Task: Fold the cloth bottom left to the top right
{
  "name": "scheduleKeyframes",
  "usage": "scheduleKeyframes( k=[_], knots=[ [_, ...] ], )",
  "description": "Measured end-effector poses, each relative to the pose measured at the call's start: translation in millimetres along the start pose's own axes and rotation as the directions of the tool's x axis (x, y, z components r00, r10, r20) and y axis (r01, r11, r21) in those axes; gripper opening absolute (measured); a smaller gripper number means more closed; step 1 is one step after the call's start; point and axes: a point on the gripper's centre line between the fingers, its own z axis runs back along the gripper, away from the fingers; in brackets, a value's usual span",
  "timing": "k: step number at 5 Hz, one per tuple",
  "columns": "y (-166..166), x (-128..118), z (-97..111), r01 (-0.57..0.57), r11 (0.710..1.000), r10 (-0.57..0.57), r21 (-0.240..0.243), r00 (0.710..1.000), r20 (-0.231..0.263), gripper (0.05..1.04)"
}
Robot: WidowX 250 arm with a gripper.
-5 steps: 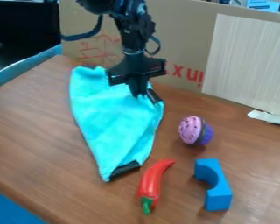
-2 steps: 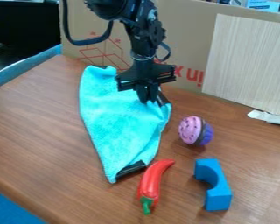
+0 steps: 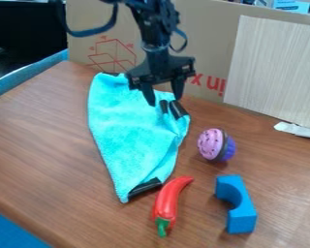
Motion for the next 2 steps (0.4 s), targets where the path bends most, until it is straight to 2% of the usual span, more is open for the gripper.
scheduleKeyframes(
  k=[1,2],
  knots=[
    [6.8,8.8,30.6,0.003,0.999,-0.002,-0.038,1.000,0.014,1.001],
    [42.3,17.3,75.5,0.002,1.000,-0.002,-0.017,1.000,-0.026,1.004]
  ],
)
